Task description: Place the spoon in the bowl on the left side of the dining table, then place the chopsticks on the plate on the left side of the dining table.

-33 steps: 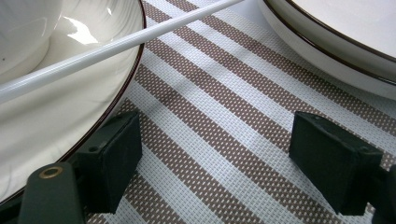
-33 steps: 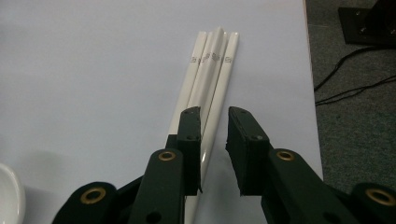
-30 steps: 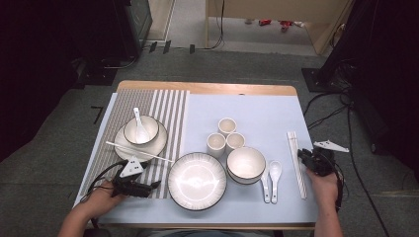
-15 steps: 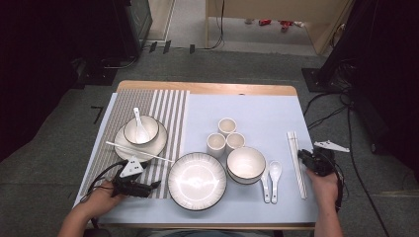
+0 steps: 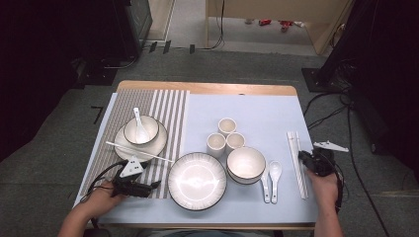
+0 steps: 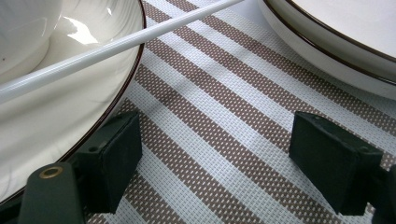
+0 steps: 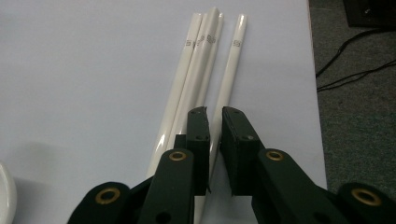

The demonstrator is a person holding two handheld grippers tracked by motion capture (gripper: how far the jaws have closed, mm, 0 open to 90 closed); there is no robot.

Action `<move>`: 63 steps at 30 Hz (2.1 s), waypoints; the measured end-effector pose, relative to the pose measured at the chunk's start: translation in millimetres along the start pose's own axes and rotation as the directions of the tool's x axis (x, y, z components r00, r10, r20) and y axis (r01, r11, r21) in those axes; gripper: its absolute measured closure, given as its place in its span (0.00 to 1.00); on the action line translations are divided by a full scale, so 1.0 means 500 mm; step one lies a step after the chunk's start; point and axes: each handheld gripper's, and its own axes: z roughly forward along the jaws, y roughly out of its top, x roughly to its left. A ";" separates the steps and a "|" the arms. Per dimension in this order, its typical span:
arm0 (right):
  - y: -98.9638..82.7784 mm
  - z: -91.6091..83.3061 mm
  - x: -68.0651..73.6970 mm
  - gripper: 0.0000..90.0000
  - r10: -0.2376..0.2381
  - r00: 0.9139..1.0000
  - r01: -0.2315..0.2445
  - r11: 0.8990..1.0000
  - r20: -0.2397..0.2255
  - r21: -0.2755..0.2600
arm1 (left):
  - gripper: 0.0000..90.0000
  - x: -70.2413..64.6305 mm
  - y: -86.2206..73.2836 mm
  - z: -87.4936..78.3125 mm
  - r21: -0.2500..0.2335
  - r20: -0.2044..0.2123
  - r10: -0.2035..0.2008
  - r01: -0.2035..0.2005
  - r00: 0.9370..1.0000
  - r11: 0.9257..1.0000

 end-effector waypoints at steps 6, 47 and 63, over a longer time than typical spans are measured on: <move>0.003 0.003 0.002 0.92 -0.018 1.000 0.018 1.000 0.004 0.003 | 0.19 0.000 0.000 0.000 0.000 0.000 0.000 0.000 1.000 1.000; 0.008 0.012 -0.020 0.92 -0.007 1.000 0.007 1.000 0.013 -0.026 | 0.19 0.000 0.000 0.000 0.000 -0.001 0.000 0.000 1.000 1.000; -0.009 0.008 -0.002 0.92 -0.010 0.997 0.014 0.998 0.071 -0.054 | 0.19 0.000 0.000 0.000 0.000 0.000 0.001 -0.001 1.000 1.000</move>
